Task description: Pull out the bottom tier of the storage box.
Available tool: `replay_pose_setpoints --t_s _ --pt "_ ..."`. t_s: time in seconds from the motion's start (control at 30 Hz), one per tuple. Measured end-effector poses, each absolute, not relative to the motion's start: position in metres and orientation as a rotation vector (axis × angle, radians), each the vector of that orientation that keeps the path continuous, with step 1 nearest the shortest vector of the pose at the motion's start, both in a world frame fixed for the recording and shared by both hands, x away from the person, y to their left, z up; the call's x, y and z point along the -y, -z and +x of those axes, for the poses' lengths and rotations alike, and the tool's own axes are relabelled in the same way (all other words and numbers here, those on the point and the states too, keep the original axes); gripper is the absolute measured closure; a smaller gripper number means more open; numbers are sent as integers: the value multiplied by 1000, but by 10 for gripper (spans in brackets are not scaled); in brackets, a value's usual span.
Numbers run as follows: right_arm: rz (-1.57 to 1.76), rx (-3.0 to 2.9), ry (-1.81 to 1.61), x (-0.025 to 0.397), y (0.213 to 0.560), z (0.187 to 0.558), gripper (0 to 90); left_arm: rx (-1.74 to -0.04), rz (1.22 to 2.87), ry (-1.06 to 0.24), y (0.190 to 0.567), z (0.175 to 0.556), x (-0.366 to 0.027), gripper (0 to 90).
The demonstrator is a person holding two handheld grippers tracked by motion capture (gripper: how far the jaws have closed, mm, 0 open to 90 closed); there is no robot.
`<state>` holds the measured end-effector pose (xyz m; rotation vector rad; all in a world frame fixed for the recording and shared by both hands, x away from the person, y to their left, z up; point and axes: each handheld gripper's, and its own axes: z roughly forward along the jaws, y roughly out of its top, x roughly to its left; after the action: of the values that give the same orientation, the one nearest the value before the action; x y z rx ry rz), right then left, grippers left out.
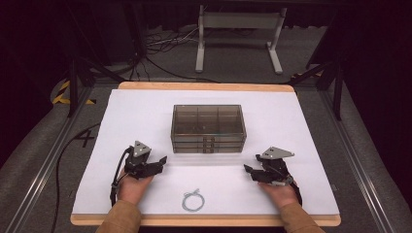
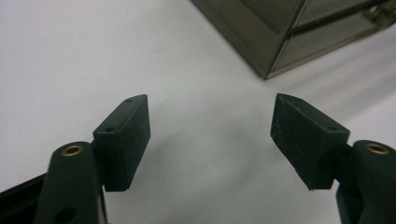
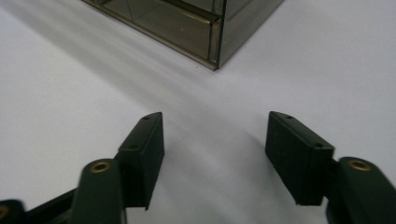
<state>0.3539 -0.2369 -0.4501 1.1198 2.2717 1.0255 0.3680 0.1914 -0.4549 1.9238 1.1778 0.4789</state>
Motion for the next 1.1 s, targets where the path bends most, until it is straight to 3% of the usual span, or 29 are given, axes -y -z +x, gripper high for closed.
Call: replay_pose_setpoints --t_s 0.4,1.1 --pt "1140 -2216 -1121 247 447 349 541 -1160 1864 -486 454 366 -195 322" --pt "1149 -2208 -1203 236 436 342 528 -1163 1861 -498 453 365 -195 333"
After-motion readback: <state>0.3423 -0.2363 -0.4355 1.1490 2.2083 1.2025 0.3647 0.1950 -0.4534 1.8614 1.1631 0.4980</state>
